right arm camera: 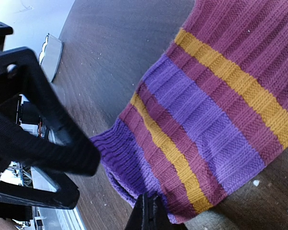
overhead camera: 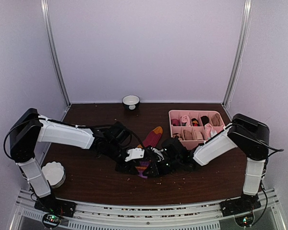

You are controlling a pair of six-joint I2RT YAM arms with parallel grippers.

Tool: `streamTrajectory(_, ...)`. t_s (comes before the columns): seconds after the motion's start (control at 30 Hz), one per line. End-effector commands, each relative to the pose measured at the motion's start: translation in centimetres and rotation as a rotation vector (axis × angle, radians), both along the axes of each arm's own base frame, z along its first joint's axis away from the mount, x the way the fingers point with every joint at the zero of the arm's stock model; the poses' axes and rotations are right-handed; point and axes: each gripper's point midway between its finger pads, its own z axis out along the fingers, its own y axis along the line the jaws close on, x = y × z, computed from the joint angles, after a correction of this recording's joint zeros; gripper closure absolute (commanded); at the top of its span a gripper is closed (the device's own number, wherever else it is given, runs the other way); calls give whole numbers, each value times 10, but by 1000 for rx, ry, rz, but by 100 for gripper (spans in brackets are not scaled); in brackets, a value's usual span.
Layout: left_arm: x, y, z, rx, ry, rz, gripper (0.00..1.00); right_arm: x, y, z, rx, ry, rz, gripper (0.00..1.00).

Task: Roll the socks
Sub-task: Roll the sock at the center of the board.

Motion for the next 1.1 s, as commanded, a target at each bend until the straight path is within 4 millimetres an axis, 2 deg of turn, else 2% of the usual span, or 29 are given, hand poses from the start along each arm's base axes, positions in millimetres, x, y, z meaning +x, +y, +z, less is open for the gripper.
streamTrajectory(0.0, -5, 2, -11, 2, 66, 3, 55, -10, -20, -22, -91, 50, -8, 100)
streamTrajectory(0.1, -8, 4, -17, 16, 109, 4, 57, -9, -19, -21, -86, 49, -6, 100)
streamTrajectory(0.3, 8, 9, -23, 0, 179, 96, 75, -8, -17, -17, -73, 46, -7, 100)
streamTrajectory(0.5, 8, 12, -29, 7, 240, 114, 88, -8, -15, -16, -60, 47, -9, 100)
streamTrajectory(0.77, 13, 20, -52, 68, 306, 178, 98, -4, -19, -8, -7, 17, -60, 100)
streamTrajectory(0.83, 18, 24, -55, 73, 325, 210, 100, -2, -23, -6, 2, -7, -81, 96)
streamTrajectory(1.0, 22, 27, -59, 84, 385, 234, 100, 3, -38, 3, 22, -124, -120, 75)
streamTrajectory(1.07, 21, 28, -61, 94, 400, 233, 100, 7, -47, 5, 0, -187, -135, 72)
